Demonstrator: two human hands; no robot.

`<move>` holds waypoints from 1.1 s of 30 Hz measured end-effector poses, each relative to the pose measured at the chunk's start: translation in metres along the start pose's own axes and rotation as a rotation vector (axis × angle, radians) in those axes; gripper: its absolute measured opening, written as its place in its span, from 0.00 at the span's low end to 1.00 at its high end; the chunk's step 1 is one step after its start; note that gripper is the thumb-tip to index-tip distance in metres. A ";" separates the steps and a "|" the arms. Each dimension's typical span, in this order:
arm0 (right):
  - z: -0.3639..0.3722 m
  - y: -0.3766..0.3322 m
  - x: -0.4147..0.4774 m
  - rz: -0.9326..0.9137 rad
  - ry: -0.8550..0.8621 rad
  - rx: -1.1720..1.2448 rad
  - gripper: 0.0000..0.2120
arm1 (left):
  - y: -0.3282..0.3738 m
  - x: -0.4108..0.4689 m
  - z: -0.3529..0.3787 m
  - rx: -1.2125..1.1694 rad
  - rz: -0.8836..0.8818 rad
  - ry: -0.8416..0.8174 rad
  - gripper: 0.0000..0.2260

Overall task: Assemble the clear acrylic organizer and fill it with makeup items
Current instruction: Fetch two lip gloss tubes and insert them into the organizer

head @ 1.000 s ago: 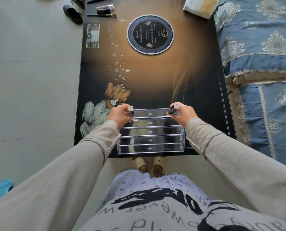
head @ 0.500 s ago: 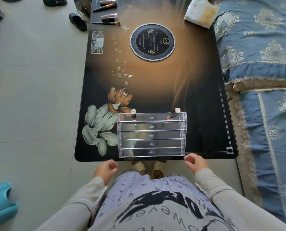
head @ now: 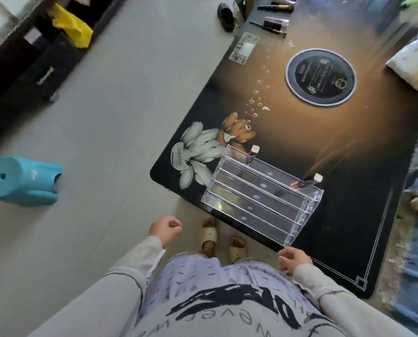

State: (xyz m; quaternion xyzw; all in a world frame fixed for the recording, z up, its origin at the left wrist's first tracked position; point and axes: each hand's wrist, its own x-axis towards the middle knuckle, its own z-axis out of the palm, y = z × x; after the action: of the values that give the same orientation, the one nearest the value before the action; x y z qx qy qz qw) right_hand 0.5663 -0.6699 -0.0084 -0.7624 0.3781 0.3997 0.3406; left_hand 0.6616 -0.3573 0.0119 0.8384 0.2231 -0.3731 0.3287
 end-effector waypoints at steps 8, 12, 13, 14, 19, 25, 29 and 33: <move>-0.010 -0.019 0.005 -0.097 -0.158 -0.498 0.14 | -0.082 -0.089 0.061 -0.254 -0.326 0.091 0.07; 0.006 -0.042 0.000 -0.263 -0.198 -0.769 0.13 | -0.120 -0.131 0.103 -0.456 -0.478 0.139 0.06; 0.010 -0.049 0.000 -0.300 -0.202 -0.794 0.13 | -0.129 -0.140 0.114 -0.499 -0.519 0.158 0.08; 0.016 -0.055 -0.001 -0.335 -0.213 -0.808 0.12 | -0.137 -0.148 0.126 -0.545 -0.558 0.172 0.11; 0.049 -0.098 -0.007 -0.440 -0.228 -0.770 0.16 | -0.165 -0.183 0.163 -0.622 -0.650 0.169 0.10; 0.090 -0.145 -0.022 -0.539 -0.278 -0.899 0.16 | -0.188 -0.190 0.169 -0.812 -0.690 0.232 0.08; 0.115 -0.165 -0.028 -0.556 -0.268 -0.936 0.15 | -0.202 -0.175 0.140 -0.927 -0.714 0.247 0.10; 0.140 -0.181 -0.032 -0.524 -0.248 -0.929 0.12 | -0.227 -0.155 0.095 -0.896 -0.676 0.254 0.11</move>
State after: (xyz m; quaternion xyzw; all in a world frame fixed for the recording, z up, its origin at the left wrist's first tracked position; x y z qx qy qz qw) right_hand 0.6581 -0.4581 -0.0046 -0.8484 -0.0838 0.5133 0.0981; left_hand 0.3789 -0.2897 -0.0033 0.5377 0.6527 -0.2228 0.4850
